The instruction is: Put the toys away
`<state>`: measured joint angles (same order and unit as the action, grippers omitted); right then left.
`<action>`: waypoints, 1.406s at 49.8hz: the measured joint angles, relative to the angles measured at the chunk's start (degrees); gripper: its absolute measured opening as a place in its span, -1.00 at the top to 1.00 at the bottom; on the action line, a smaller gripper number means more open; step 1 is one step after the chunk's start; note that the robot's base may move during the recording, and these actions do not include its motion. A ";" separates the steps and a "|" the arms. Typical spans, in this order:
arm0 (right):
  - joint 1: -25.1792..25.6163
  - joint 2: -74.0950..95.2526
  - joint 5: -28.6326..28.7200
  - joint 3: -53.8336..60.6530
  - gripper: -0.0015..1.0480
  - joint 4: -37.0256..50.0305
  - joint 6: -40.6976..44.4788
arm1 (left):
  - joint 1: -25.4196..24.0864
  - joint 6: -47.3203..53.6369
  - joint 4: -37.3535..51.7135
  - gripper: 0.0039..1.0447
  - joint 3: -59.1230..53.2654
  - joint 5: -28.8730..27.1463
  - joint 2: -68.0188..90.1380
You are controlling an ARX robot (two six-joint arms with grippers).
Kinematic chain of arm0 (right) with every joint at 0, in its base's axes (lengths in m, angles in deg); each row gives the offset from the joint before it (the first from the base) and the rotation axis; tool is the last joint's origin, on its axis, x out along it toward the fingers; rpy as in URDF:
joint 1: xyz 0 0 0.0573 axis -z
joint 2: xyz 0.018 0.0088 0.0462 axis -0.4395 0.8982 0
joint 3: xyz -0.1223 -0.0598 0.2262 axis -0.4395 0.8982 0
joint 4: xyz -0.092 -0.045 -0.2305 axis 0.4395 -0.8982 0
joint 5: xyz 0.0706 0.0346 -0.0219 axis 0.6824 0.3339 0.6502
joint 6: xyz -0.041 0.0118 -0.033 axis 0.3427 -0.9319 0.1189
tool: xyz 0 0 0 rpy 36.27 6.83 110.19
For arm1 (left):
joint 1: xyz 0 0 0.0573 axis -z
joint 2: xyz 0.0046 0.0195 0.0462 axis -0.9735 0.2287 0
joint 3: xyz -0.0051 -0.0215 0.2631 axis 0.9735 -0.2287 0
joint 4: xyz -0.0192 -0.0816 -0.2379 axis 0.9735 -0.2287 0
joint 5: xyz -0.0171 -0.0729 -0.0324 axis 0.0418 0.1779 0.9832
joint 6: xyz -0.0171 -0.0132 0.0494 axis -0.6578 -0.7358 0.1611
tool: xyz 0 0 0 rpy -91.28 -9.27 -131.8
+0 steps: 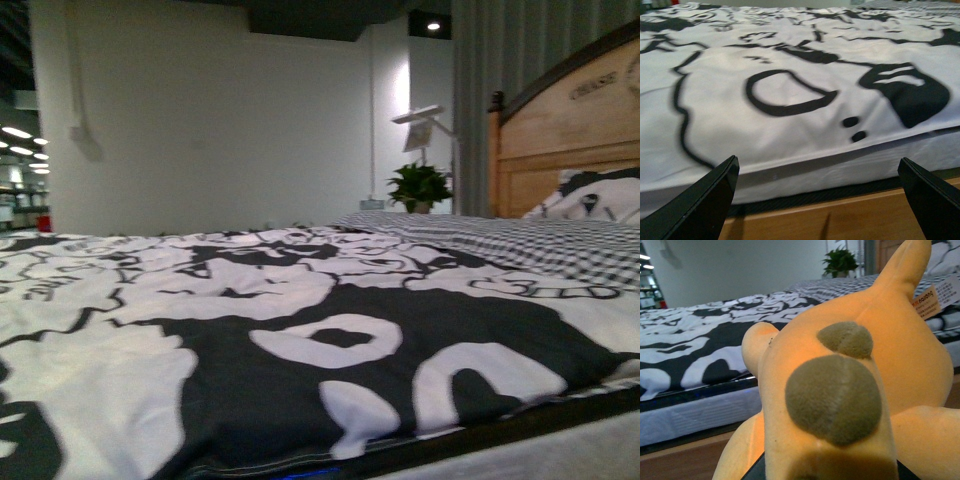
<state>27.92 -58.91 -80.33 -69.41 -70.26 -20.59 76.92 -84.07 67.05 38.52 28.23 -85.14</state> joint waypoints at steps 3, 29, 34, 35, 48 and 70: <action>0.00 0.02 0.17 0.00 0.63 -0.02 0.00 | 0.00 -0.02 -0.02 -0.89 0.02 -0.02 0.07; -0.02 0.00 0.44 0.00 0.63 -0.04 -0.02 | 0.00 0.04 0.00 -0.89 0.00 0.02 -0.02; -0.02 0.02 0.44 0.00 0.63 -0.04 0.00 | 0.00 0.04 0.00 -0.89 0.00 -0.07 -0.02; -0.02 0.02 0.44 0.00 0.63 -0.04 -0.02 | 0.00 0.04 0.00 -0.89 0.00 -0.07 -0.02; -0.02 0.00 0.44 0.00 0.63 -0.04 -0.02 | -0.02 0.09 0.00 -0.89 0.00 -0.04 -0.02; -0.02 0.00 0.42 0.00 0.63 -0.04 -0.02 | 0.00 0.09 0.00 -0.89 0.00 -0.04 -0.02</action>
<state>27.90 -58.91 -79.92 -69.41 -70.30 -20.61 76.92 -83.98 67.05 38.52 28.18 -85.17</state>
